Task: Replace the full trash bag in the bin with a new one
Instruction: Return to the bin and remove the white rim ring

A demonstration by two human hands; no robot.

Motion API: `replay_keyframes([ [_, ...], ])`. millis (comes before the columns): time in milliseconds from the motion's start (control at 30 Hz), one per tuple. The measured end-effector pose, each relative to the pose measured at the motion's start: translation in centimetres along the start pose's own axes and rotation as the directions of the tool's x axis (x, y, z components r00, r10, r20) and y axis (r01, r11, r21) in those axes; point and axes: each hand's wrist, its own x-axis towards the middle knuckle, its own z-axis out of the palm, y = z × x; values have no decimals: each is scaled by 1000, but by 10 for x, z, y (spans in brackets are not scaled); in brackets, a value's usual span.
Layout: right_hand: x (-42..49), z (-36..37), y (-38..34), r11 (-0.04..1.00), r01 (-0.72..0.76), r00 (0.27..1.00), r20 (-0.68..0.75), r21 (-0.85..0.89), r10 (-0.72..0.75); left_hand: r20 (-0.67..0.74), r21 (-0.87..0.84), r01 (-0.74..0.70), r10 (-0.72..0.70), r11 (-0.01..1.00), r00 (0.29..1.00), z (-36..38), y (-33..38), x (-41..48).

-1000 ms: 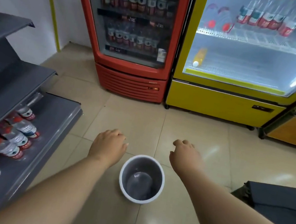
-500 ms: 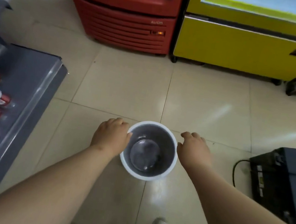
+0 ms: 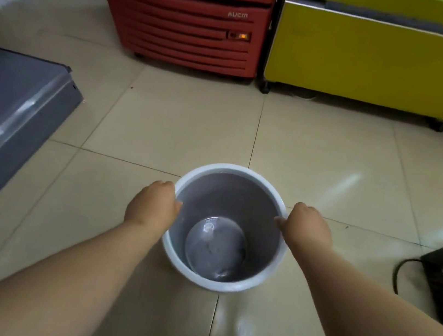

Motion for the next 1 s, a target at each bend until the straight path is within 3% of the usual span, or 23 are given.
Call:
replay_keyframes([
  [400,24,35,12,998,58,985,-166,38,-51,-212,-64,64,-76,996,974,39,-3,7],
  [833,28,-19,27,998,49,967,-250,50,-35,-252,-100,39,-63,994,966,-6,36,12],
  [1000,31,-50,57,993,-58,953,-291,99,84,-275,-96,-43,15,994,961,-22,80,19],
])
